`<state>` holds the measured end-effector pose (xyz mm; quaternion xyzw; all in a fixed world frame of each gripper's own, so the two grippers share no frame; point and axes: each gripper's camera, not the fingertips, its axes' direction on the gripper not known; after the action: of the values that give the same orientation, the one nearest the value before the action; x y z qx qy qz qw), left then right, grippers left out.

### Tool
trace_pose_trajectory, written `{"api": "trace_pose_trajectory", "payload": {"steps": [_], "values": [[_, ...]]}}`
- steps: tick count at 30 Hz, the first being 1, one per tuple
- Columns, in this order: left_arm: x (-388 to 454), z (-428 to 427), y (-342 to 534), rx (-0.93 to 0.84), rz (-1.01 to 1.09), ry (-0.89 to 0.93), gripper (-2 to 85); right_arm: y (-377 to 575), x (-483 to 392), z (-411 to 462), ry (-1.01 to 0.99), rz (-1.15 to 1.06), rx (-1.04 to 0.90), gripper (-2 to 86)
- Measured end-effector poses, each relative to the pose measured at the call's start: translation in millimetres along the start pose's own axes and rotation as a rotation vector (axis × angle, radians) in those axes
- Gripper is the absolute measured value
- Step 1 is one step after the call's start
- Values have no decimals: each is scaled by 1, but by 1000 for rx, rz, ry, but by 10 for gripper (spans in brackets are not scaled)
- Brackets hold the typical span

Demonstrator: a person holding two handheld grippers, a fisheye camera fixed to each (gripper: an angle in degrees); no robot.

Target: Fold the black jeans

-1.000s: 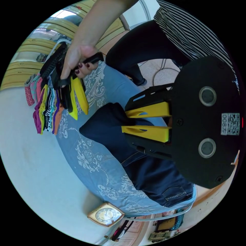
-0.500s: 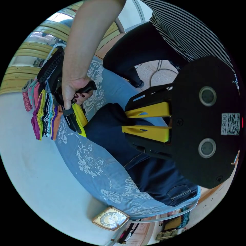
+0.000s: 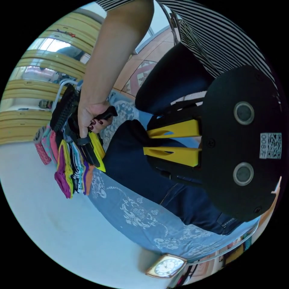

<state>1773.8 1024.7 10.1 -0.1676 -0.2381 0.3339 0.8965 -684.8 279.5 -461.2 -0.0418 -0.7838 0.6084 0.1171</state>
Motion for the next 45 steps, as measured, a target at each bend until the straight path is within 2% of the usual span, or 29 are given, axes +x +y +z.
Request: {"api": "trace_pose_trajectory", "payload": {"steps": [6,14,20,28,35,45], "values": [[1,48,16,36,60,115,4,15,-3,-33,64,63,104,29],[-67,87,106,118,-90,125,12,-7,-76,49,1,-6,101,29],[-132,109,201,217,-290,160,15,-33,-180,162,-9,-142,14,29],[-217,163,351,298,-607,187,16,-65,-283,369,8,-213,-159,28],[-283,243,486,354,-877,273,16,-85,-330,541,88,-210,-288,28],[-338,349,619,400,-1076,330,15,-108,-384,746,190,-194,-396,40]]}}
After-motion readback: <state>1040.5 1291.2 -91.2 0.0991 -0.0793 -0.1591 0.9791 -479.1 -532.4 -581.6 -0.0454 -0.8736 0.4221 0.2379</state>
